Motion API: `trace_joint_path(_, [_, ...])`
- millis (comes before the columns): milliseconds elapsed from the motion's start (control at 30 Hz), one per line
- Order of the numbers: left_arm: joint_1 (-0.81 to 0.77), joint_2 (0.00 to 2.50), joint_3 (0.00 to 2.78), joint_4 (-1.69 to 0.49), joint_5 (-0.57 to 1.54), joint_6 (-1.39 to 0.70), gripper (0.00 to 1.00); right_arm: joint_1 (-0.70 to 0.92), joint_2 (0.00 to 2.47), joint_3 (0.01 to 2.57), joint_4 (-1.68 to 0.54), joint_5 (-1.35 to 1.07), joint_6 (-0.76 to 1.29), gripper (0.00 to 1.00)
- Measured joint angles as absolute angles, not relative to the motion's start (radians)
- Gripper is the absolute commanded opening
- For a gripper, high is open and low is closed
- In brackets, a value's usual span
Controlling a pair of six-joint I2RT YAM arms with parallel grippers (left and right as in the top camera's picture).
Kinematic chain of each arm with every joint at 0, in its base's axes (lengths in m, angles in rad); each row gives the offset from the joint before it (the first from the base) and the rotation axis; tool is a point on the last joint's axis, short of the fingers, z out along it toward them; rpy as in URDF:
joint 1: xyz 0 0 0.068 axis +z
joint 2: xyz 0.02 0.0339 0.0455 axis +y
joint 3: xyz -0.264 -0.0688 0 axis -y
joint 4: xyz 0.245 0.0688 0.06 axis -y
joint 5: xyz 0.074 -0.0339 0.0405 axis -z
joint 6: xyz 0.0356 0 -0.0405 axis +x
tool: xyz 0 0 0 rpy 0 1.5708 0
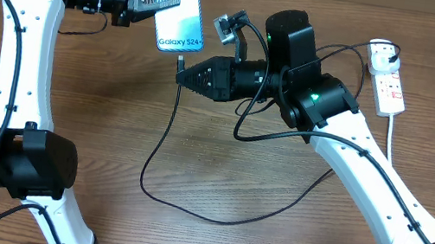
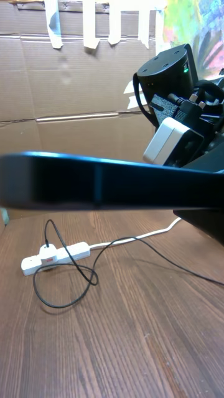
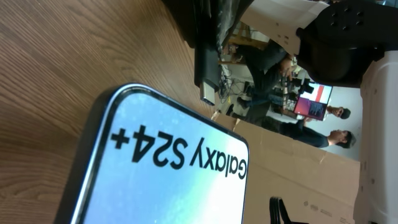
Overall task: Plug charger to phone and switch on socket
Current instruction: 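Push the USB-C plug into the phone's bottom port with the right gripper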
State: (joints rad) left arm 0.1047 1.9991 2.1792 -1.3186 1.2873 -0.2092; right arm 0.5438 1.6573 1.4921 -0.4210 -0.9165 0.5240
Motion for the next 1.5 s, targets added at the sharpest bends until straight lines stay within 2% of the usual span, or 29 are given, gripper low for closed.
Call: trace_joint_path(1500, [0.105,1.999,2.179,-1.381,1.288,-0.154,0.04,0.544,1.657,1.492,-0.438,-0.916,0.524,0.04])
